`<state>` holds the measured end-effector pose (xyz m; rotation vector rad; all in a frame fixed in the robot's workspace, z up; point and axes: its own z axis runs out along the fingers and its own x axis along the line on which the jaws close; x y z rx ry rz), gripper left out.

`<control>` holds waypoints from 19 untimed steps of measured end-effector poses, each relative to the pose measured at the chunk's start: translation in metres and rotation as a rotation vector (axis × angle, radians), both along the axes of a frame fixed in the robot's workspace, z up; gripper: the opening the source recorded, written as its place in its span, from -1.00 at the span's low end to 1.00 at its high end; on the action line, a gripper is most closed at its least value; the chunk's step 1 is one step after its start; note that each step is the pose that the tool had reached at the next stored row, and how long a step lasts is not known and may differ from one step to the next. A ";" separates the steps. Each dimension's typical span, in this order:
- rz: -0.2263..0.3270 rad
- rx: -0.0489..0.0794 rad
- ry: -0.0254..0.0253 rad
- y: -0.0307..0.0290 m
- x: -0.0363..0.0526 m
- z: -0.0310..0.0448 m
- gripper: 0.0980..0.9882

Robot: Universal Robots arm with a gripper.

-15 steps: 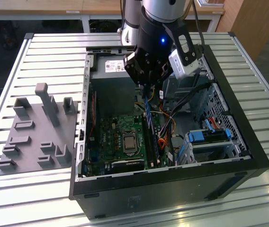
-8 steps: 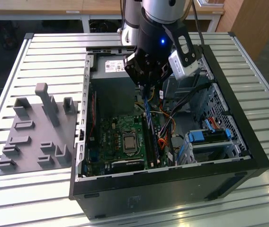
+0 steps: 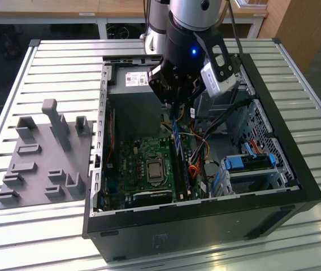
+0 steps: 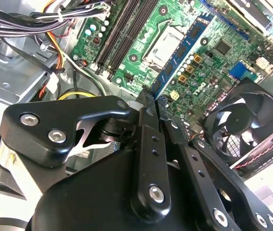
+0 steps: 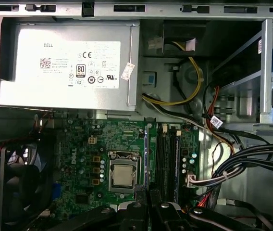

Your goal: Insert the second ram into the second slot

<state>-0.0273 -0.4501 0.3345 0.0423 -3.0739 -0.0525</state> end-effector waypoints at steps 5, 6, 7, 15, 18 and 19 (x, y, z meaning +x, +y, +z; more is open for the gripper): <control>0.000 -0.003 0.0000 0.0000 0.0000 -0.0023 -0.91; 0.000 -0.003 0.0000 0.0000 0.0000 -0.0029 -0.91; 0.000 -0.004 0.0000 -0.0001 0.0000 -0.0035 -0.91; 0.000 -0.005 -0.0067 -0.0001 0.0000 -0.0101 -0.91; 0.000 -0.009 -0.0087 0.0000 0.0000 -0.0138 -0.91; 0.000 -0.010 -0.0089 0.0000 0.0001 -0.0153 -0.91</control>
